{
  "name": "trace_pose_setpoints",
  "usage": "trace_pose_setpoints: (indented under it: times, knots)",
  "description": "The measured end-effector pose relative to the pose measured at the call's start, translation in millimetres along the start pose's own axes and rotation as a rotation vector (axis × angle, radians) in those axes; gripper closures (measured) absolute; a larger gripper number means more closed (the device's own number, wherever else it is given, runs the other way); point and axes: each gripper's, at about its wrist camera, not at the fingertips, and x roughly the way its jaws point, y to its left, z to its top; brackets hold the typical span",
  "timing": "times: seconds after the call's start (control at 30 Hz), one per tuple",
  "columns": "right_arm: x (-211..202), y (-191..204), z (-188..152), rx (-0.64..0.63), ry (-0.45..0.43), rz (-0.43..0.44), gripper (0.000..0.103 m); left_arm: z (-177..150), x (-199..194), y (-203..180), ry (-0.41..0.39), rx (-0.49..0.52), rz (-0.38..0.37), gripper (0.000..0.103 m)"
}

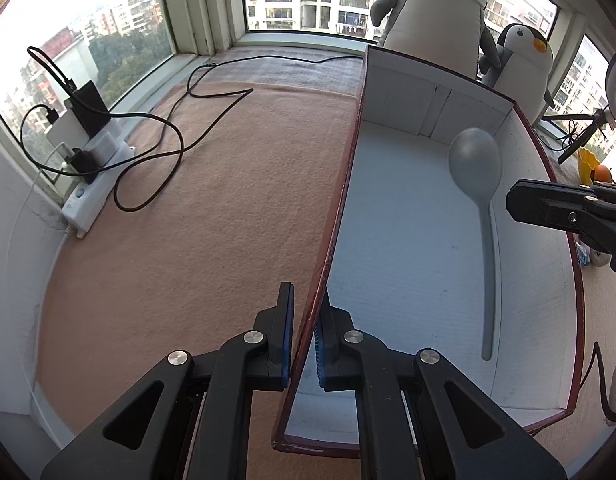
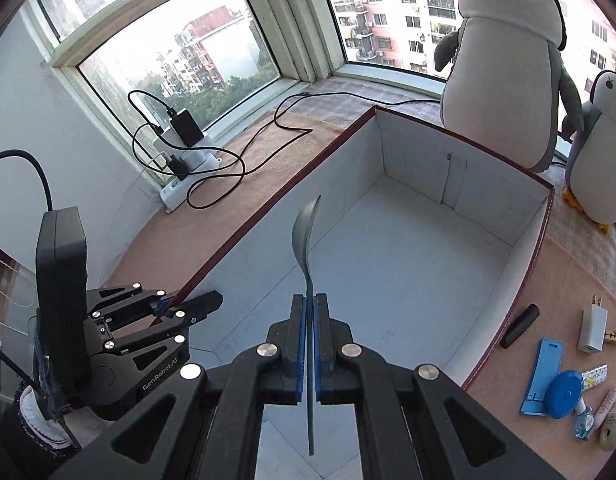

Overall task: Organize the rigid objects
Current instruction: 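Carry the spoon into the white box and open the right gripper, then move the right gripper back toward the blue tape measure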

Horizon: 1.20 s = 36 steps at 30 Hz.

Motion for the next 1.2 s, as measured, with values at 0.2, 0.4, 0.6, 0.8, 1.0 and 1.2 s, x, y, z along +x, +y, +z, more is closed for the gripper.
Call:
trace_pose_setpoints:
  times: [0.2,0.4,0.6,0.8,1.0,1.2]
  knots:
    - [-9,-3,-5,0.006,-0.029,-0.011,0.056,0,0,-2,0.003,0.002,0.007,0.095]
    - [-27,-12,-15,0.021,-0.068,-0.024,0.055,1,1,-2,0.007,0.005,0.011,0.095]
    - [-59,-50,-35,0.1,-0.12,-0.056,0.054,1,1,-3,0.012,0.008,0.016,0.095]
    - [-86,-108,-68,0.17,-0.128,-0.172,0.054,0,3,0,0.026,0.004,0.014,0.094]
    - [-82,-167,-97,0.192,-0.056,-0.349,0.054,-3,4,2,0.038,-0.01,0.01,0.094]
    - [-60,-207,-113,0.18,0.038,-0.398,0.053,-5,5,2,0.047,-0.015,0.019,0.093]
